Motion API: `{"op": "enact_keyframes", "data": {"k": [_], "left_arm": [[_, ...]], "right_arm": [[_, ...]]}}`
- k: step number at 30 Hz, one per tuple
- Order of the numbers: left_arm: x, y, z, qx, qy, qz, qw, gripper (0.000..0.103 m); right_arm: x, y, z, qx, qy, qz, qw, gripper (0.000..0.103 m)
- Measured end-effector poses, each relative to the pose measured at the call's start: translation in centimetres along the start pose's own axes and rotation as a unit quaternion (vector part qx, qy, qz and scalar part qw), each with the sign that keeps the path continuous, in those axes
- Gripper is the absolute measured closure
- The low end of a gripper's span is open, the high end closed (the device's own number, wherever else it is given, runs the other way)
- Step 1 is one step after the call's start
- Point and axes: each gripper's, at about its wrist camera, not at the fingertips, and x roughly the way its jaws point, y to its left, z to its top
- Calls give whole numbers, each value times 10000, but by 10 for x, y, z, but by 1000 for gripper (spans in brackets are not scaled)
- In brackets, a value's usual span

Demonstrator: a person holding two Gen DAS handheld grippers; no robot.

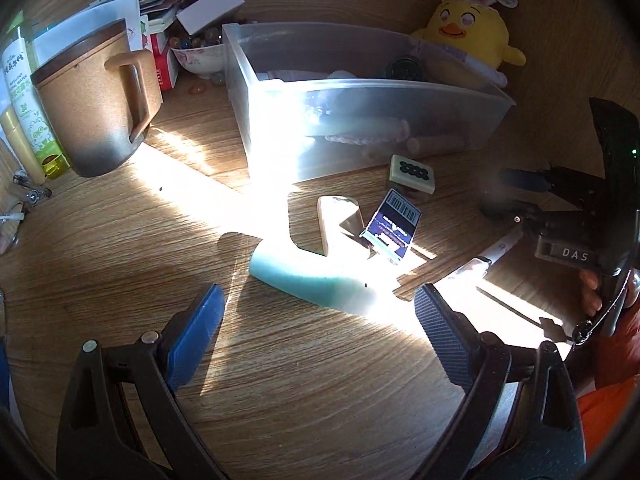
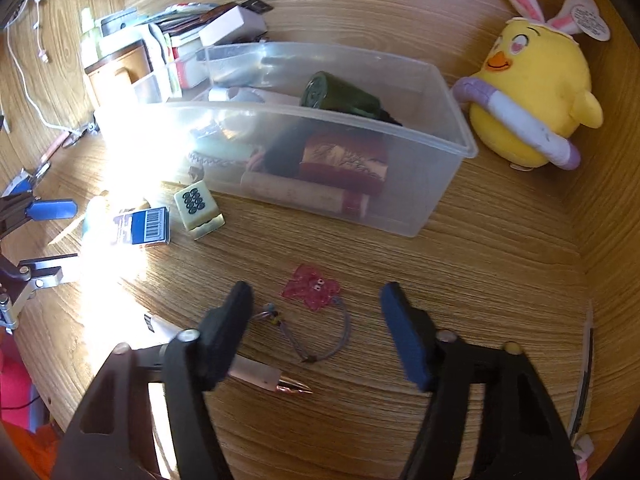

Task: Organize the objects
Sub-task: 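Grasp the teal cosmetic tube with the left gripper while the right grasps the pink charm, then carry the teal tube and pink charm into the clear box, opening both grippers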

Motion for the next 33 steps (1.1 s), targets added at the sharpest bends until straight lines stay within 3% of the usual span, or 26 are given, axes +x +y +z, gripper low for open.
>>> {"op": "enact_keyframes", "data": {"k": [6, 7, 10, 12, 24, 33], "left_arm": [[6, -3, 2, 163, -38, 201, 9997, 6], [6, -3, 2, 179, -69, 221, 9996, 8], [4, -4, 1, 245, -154, 192, 9994, 26], [2, -3, 1, 234, -183, 104, 9995, 30], [-21, 6, 4, -128, -627, 63, 9979, 30], [-55, 4, 24, -330, -1352, 51, 9903, 30]], "right_arm": [[1, 2, 4, -37, -58, 54, 10000, 76], [2, 1, 5, -31, -68, 40, 10000, 76], [2, 0, 5, 3, -110, 5, 9999, 76], [-2, -2, 5, 42, -193, 5, 9998, 76], [-31, -10, 15, 367, -692, 91, 9969, 76], [-57, -8, 31, 478, -1160, 200, 9919, 76]]}}
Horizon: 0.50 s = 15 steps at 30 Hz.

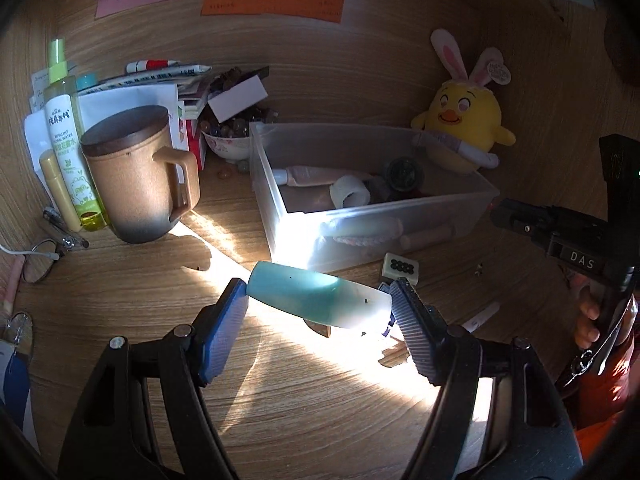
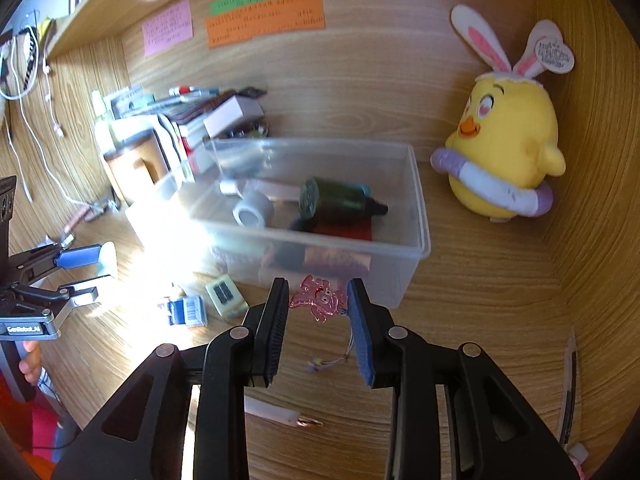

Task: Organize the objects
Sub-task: 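Carry the teal tube and pink charm into the clear box, opening both grippers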

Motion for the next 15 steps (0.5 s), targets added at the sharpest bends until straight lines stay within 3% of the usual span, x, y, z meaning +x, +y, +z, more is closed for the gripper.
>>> {"op": "enact_keyframes", "data": {"k": [15], "left_arm": [[-10, -9, 41, -75, -655, -37, 9978, 30]], "right_arm": [[-35, 14, 46, -139, -855, 84, 9962, 76]]}}
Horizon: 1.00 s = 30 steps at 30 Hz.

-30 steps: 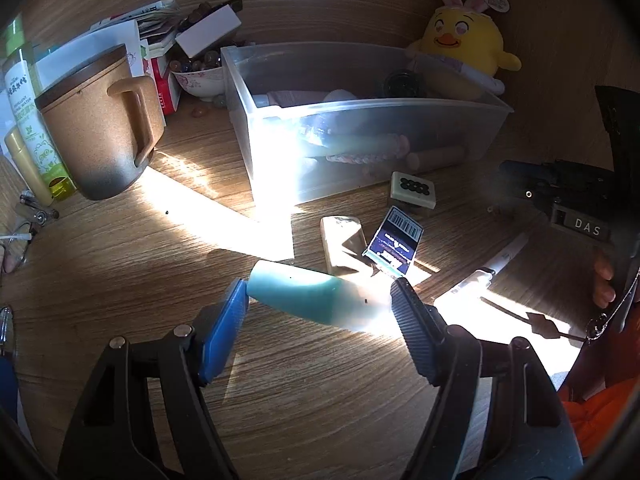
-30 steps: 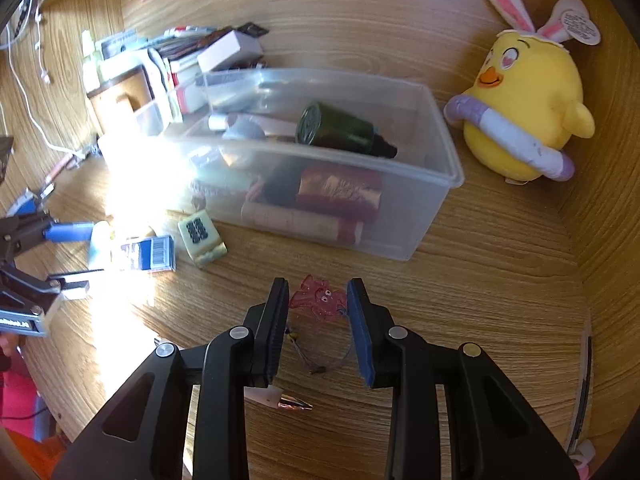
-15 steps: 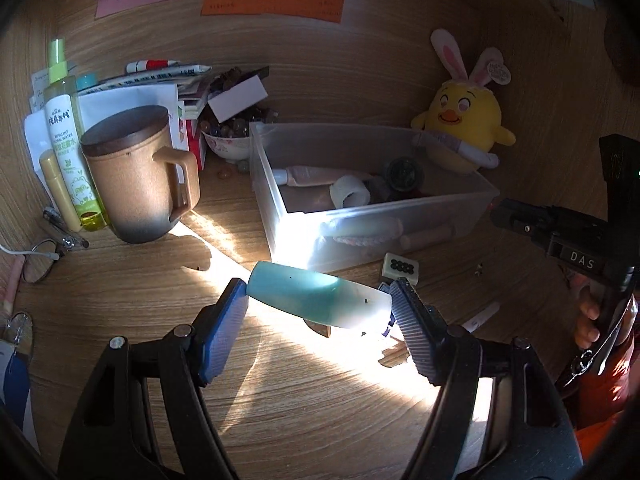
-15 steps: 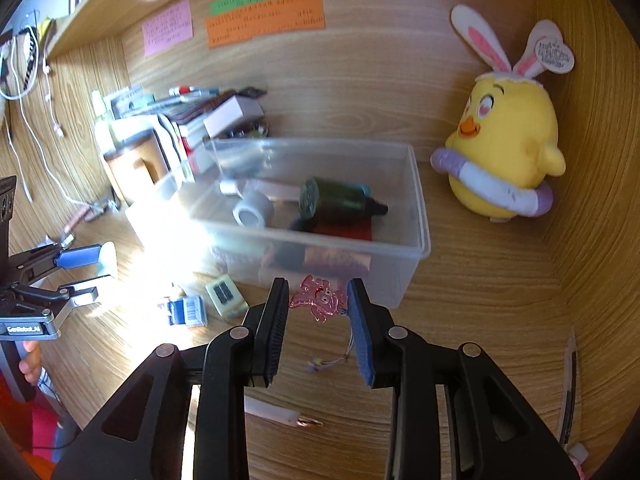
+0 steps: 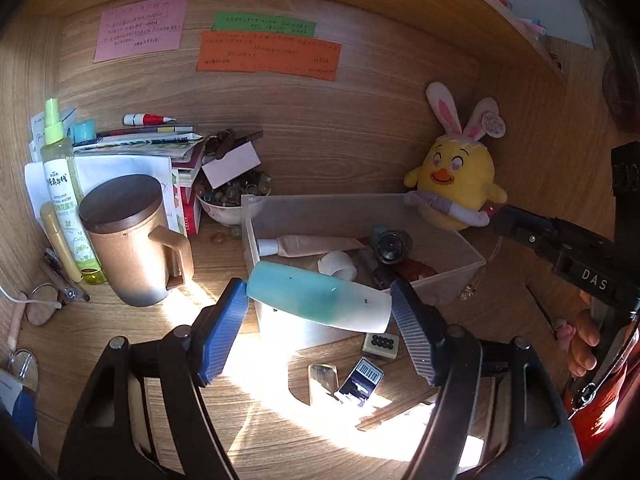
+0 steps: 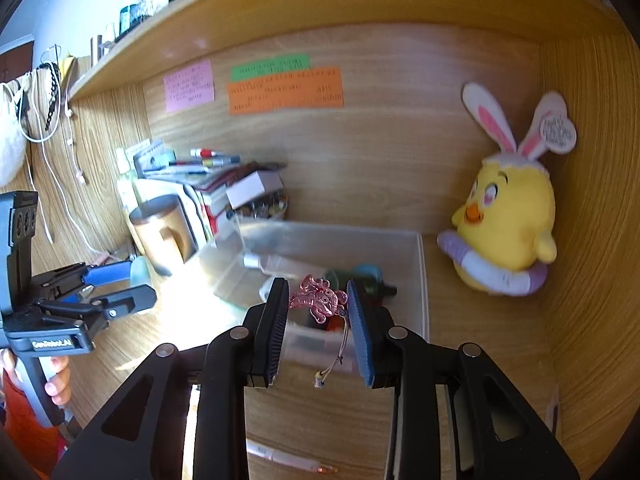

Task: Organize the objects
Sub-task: 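Carry the teal tube and pink charm into the clear box, opening both grippers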

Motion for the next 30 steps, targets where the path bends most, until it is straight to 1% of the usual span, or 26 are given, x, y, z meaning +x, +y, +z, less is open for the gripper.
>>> {"op": "enact_keyframes", "data": {"k": [7, 12, 16, 19, 24, 30], "left_arm": [[12, 2, 16, -80, -112, 36, 9999, 30], [23, 3, 23, -119, -95, 119, 9998, 30], [36, 3, 27, -160, 5, 118, 9998, 30], [48, 2, 27, -139, 109, 145, 9997, 30], [67, -4, 24, -76, 299, 166, 9994, 30], [84, -8, 20, 19, 471, 201, 9987, 30]], "right_arm": [[7, 3, 19, -103, -173, -30, 9998, 76], [14, 0, 31, -150, -248, -111, 9995, 76], [21, -5, 35, -150, -239, -143, 9995, 76], [33, -7, 32, -149, -92, -164, 9997, 76], [59, -10, 17, -97, 293, -105, 9995, 76], [84, -6, 4, -216, 631, -79, 9977, 76]]}}
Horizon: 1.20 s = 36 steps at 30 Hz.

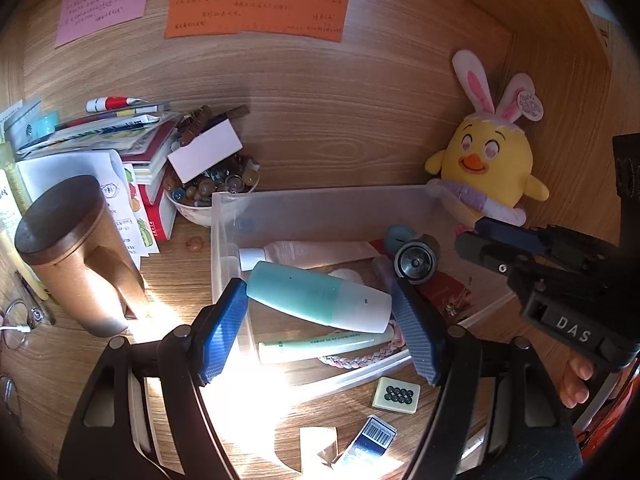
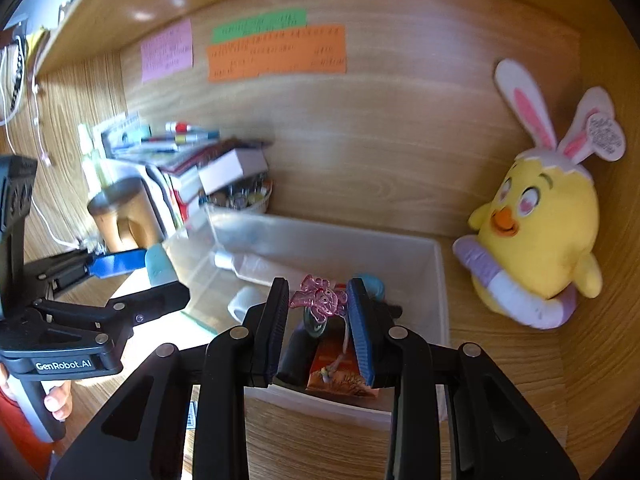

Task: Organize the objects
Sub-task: 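Carry the teal tube and pink charm into the clear box, opening both grippers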

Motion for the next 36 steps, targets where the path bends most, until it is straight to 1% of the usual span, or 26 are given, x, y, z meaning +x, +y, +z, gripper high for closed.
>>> {"op": "enact_keyframes", "data": {"k": [7, 12, 15, 18, 20, 22, 23, 25, 28, 33, 36], "left_arm": [[11, 0, -2, 35, 123, -33, 9999, 30], [13, -1, -3, 33, 202, -149, 9997, 29], [12, -2, -3, 35, 235, -207, 9995, 24], [6, -3, -3, 23, 192, -189, 9996, 18], [2, -3, -3, 2, 157, -193, 9997, 15], [-3, -2, -2, -75, 154, -286, 9994, 12], [-6, 0, -2, -119, 158, -333, 9993, 10], [-10, 2, -2, -175, 156, -377, 9990, 9], [-19, 4, -5, -164, 127, -329, 9992, 9], [-35, 7, -15, -114, 79, -196, 9997, 8], [-42, 10, -24, -74, 96, -97, 9999, 8]], "right_arm": [[28, -7, -10, 45, 449, -104, 9989, 76], [37, -9, -14, 47, 641, -124, 9979, 75], [39, -9, -15, 42, 686, -103, 9976, 75], [39, -9, -15, 54, 752, -76, 9971, 75], [37, -9, -14, 66, 772, -45, 9970, 71], [33, -9, -13, 74, 706, -78, 9974, 60], [30, -9, -13, 64, 657, -103, 9978, 57], [23, -8, -11, 29, 549, -157, 9984, 49], [12, -9, -11, 26, 444, -188, 9988, 42], [-8, -9, -17, 17, 306, -95, 9995, 35], [-19, -4, -26, -96, 283, -62, 9995, 33]]}}
